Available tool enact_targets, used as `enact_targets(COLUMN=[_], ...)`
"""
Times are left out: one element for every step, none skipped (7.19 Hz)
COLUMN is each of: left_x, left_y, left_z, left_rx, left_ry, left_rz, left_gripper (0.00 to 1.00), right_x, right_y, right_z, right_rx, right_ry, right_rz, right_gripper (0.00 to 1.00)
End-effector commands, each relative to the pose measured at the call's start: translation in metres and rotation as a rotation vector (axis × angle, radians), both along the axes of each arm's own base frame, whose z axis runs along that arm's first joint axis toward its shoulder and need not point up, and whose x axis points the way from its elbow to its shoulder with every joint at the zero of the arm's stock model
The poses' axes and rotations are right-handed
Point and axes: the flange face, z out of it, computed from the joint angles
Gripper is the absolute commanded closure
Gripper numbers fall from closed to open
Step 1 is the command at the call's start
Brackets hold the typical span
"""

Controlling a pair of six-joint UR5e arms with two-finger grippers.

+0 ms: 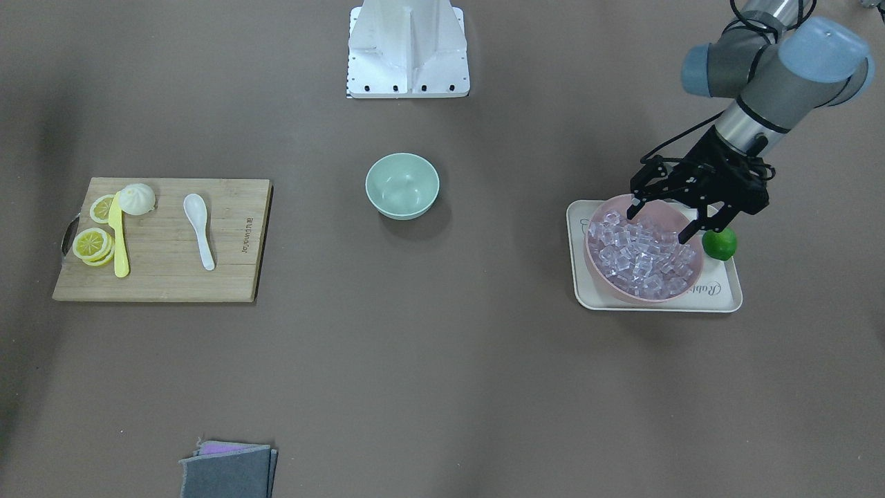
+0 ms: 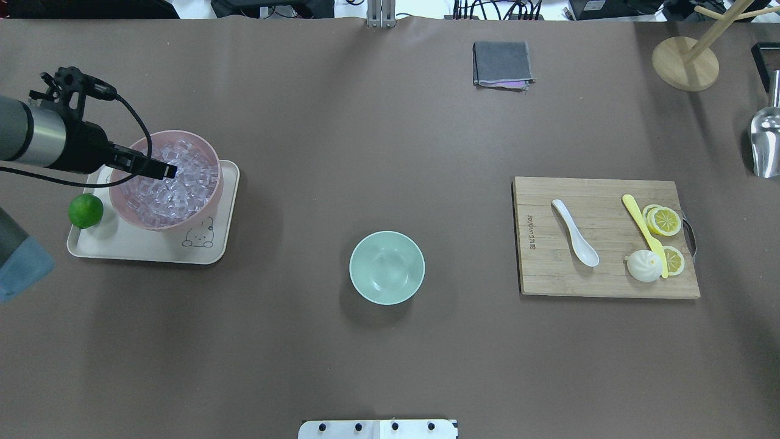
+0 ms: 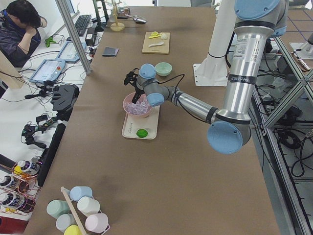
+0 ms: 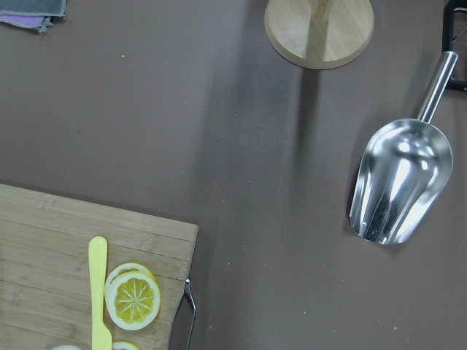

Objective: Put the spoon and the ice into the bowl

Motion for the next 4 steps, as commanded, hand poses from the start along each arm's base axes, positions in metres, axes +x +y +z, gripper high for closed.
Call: enact_targets(left_x=[0.027, 0.027, 0.029, 0.036], left_y=[0.006, 0.007, 0.011, 0.014], left_z=[0.017, 0.025, 0.035, 0.035], left_rx=[-0.004, -0.014, -0.017, -0.005], left_ry=[-0.065, -0.077, -0.098, -0.110], left_rz=[-0.039, -0.038, -0.043, -0.058], left_gripper=[0.02, 0.02, 0.02, 0.02], right_x=[0.000, 0.000, 0.000, 0.000], right_y=[0.002, 0.002, 0.003, 0.004], right_z=[0.002, 0.003, 0.004, 0.005], right_rx=[-0.006, -0.008, -0.011, -0.012], right_ry=[-0.001, 0.000, 0.000, 0.000], right_rz=[0.000, 0.000, 0.000, 0.000], right_gripper=[0.00, 0.00, 0.00, 0.00])
